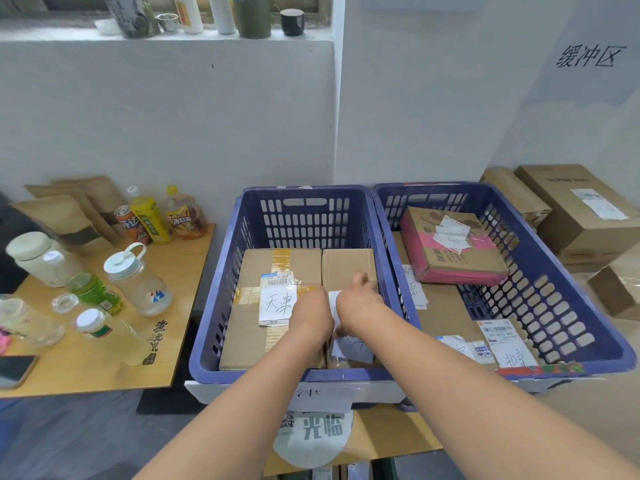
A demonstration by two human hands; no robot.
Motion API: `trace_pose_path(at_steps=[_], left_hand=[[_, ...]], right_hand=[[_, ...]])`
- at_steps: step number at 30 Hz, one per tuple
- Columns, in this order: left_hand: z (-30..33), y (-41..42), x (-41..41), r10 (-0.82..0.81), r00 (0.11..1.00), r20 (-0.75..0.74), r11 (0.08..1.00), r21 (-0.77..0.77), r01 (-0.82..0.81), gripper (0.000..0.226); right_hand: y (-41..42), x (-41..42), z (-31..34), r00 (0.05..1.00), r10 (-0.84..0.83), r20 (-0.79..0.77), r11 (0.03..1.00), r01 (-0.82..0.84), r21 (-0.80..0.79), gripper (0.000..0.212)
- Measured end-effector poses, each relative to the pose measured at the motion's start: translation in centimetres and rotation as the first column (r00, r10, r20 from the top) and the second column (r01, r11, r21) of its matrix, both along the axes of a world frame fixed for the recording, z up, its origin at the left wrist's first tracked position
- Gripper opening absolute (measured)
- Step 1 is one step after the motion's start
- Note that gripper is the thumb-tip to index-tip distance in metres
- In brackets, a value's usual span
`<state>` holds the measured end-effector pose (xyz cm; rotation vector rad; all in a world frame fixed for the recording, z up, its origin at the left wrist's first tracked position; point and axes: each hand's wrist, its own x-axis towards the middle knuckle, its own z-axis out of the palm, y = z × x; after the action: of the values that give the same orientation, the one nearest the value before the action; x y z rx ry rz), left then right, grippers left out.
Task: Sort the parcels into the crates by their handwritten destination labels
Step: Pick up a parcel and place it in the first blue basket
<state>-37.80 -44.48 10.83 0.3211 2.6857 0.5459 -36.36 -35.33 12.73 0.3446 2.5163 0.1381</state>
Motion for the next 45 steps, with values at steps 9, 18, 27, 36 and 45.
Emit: trace_pose_path(at_steps=[9, 18, 27, 36, 45], left_hand=[[-0.5, 0.1, -4.5, -0.432, 0.901, -0.023, 0.878, -0.241, 0.415, 0.114], [-2.0, 1.4, -5.5, -0.543, 0.839, -0.021, 0.736, -0.493, 0.464, 0.108], [-2.7, 4.6, -7.4, -0.627, 0.779, 0.015, 0.542, -0.71, 0.45, 0.115], [-3.2, 4.8, -8.9, -0.587, 0.803, 0.097, 0.541, -0.691, 0.479, 0.138], [-5.3, 6.0, -6.7, -0.637, 0.764, 0.105, 0.395, -0.806, 0.44, 0.099]], right_hand=[[1.7, -0.9, -0.9, 0.984, 0.071, -0.161, 0.994, -0.083, -0.065, 0.126], [2.4, -2.0, -3.2, 0.995, 0.072, 0.071, 0.984, -0.059, -0.169, 0.137], [2.6, -3.9, -5.7, 0.942, 0.13, 0.31, 0.991, -0.122, -0.045, 0.133], [2.1, -3.5, -8.4, 0.943, 0.077, 0.324, 0.997, -0.076, -0.016, 0.126], [1.9, -1.5, -9.5, 0.965, 0.108, 0.241, 0.994, -0.105, -0.027, 0.095]])
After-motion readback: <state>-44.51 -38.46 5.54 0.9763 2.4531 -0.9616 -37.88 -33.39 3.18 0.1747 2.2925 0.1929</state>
